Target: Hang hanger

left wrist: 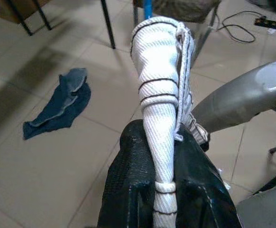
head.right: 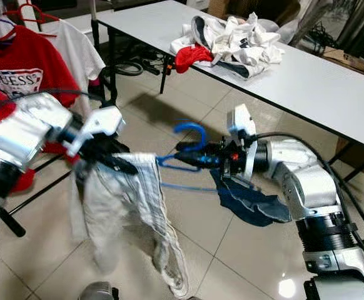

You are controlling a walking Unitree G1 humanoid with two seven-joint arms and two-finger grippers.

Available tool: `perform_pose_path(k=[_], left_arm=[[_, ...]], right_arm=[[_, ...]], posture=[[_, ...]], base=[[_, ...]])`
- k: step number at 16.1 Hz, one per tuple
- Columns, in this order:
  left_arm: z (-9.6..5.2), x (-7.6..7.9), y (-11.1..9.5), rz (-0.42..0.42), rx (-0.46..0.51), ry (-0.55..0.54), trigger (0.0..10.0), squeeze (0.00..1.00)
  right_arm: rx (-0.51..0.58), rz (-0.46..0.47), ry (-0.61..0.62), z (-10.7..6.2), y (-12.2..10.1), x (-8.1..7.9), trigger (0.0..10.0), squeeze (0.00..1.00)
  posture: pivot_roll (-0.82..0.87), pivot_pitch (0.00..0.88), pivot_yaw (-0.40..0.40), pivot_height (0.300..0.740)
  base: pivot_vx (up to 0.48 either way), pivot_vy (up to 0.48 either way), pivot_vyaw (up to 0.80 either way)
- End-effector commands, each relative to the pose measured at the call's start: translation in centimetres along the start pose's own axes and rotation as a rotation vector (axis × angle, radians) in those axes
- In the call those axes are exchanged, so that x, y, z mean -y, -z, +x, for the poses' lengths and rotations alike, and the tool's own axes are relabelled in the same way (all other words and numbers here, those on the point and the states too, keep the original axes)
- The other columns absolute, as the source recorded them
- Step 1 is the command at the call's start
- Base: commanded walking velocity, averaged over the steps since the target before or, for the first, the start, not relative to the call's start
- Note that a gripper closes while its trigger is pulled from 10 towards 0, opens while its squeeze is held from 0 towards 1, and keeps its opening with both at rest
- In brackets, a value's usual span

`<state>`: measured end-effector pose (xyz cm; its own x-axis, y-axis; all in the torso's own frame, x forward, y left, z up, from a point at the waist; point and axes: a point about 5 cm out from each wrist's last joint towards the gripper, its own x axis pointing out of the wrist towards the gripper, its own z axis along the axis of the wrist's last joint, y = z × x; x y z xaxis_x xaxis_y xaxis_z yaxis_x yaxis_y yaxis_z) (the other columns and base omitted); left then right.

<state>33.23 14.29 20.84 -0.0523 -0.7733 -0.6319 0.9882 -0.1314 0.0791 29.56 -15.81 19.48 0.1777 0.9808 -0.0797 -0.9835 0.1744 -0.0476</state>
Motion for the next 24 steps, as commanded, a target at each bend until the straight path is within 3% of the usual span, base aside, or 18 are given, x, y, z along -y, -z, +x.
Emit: perform_pose_path(k=[1, 4, 5, 6, 10, 13, 16, 17, 19, 21, 24], left_arm=[[-0.4, -0.3, -1.2, 0.050, 0.018, -0.032, 0.0, 0.00], [-0.5, -0.2, 0.1, 0.015, 0.004, -0.063, 0.0, 0.00], [-0.7, -0.2, 0.8, -0.013, -0.007, -0.101, 0.0, 0.00], [-1.2, -0.6, 2.4, -0.055, -0.022, -0.208, 0.0, 0.00], [-1.7, -0.5, 4.4, -0.112, -0.009, -0.339, 0.0, 0.00], [-2.6, -0.9, 3.8, -0.110, 0.065, -0.413, 0.0, 0.00], [-4.4, -1.1, 1.7, 0.002, 0.108, -0.458, 0.0, 0.00], [-5.4, -1.0, 0.1, 0.043, 0.162, -0.454, 0.0, 0.00], [-6.0, -0.6, -1.0, 0.073, 0.185, -0.423, 0.0, 0.00], [-7.3, 0.0, -2.9, 0.124, 0.218, -0.369, 0.0, 0.00], [-9.0, 0.0, -5.2, 0.176, 0.272, -0.424, 0.0, 0.00]], right_arm=[[0.003, -0.019, 0.025, -0.8, -0.4, 0.2, 10.0, 1.00], [0.008, -0.038, 0.089, -1.6, -0.7, 0.7, 10.0, 1.00], [0.030, -0.044, 0.131, -2.4, -1.1, 1.1, 10.0, 1.00], [0.100, -0.043, 0.193, -4.2, -2.4, 1.4, 10.0, 1.00], [0.135, -0.029, 0.279, -7.2, -2.6, 0.7, 10.0, 1.00], [0.092, 0.029, 0.262, -5.9, -0.4, -0.9, 10.0, 1.00], [0.010, 0.116, 0.282, -3.1, 2.4, -2.3, 10.0, 1.00], [-0.067, 0.130, 0.291, -2.0, 4.4, -2.9, 10.0, 1.00], [-0.120, 0.129, 0.311, -1.5, 5.7, -3.1, 10.0, 1.00], [-0.156, 0.158, 0.417, -1.4, 7.4, -2.7, 10.0, 1.00], [-0.229, 0.116, 0.481, -1.7, 9.1, -2.2, 10.0, 1.00]], posture=[[0.12, 0.001, -0.113, 0.740], [0.12, 0.000, -0.108, 0.740], [0.12, 0.000, -0.107, 0.740], [0.12, 0.000, -0.106, 0.740], [0.11, 0.000, -0.106, 0.740], [0.11, 0.000, -0.105, 0.740], [0.11, 0.002, -0.096, 0.740], [0.11, 0.003, -0.098, 0.740], [0.11, 0.004, -0.107, 0.740], [0.12, 0.008, -0.111, 0.740], [0.12, 0.021, -0.108, 0.740]], base=[[0.000, 0.000, 0.00], [0.000, 0.000, 0.00], [0.000, 0.000, 0.00], [0.000, 0.000, 0.00], [0.000, 0.000, 0.00], [0.000, 0.000, 0.00], [0.000, 0.000, 0.00], [0.000, 0.000, 0.00], [0.000, 0.000, 0.00], [0.000, 0.000, 0.00], [0.000, 0.000, 0.00]])
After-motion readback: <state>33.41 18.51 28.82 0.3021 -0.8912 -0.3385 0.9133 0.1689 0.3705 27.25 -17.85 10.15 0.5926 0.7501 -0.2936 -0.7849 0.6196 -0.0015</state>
